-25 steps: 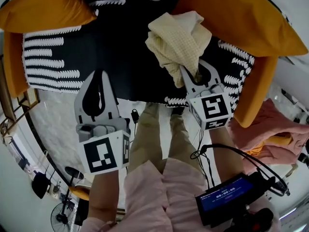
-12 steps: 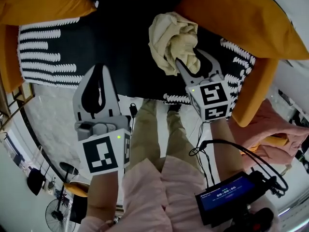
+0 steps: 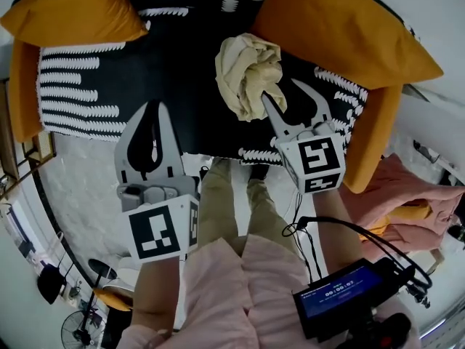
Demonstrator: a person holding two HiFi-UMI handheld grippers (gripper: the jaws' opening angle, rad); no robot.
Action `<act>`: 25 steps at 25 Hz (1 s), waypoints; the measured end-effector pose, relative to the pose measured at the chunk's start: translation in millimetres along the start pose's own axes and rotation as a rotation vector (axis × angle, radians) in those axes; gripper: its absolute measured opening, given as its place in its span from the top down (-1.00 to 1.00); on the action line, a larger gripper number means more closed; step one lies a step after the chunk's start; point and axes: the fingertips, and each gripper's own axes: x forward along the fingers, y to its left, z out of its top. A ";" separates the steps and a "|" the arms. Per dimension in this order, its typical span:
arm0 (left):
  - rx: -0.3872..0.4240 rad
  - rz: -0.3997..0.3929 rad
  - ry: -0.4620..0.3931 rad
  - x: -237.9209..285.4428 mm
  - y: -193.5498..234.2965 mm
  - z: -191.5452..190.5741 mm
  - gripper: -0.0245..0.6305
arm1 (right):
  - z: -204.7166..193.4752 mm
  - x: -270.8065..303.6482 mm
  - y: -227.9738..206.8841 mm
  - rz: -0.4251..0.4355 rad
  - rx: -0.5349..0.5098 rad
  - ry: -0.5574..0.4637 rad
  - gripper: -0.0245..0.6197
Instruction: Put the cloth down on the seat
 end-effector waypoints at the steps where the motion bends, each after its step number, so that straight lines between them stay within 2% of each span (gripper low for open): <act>1: -0.002 0.001 -0.016 -4.9 -5.0 9.0 0.85 | 10.6 -10.5 -1.0 -0.007 -0.001 -0.029 0.29; 6: 0.004 -0.008 -0.121 -39.6 -38.4 66.6 0.85 | 67.9 -80.5 1.7 -0.019 0.012 -0.186 0.33; 11: 0.050 -0.017 -0.221 -89.2 -77.1 119.1 0.85 | 121.4 -168.1 11.8 -0.011 0.012 -0.358 0.46; 16: 0.093 -0.034 -0.384 -132.0 -115.7 178.6 0.85 | 170.9 -245.9 15.0 -0.054 -0.026 -0.563 0.72; 19: 0.113 -0.040 -0.438 -164.0 -136.3 200.5 0.85 | 184.0 -290.2 18.2 -0.103 -0.040 -0.645 0.92; 25: 0.135 -0.048 -0.502 -203.4 -168.0 223.0 0.85 | 192.6 -352.3 12.7 -0.170 -0.074 -0.727 0.92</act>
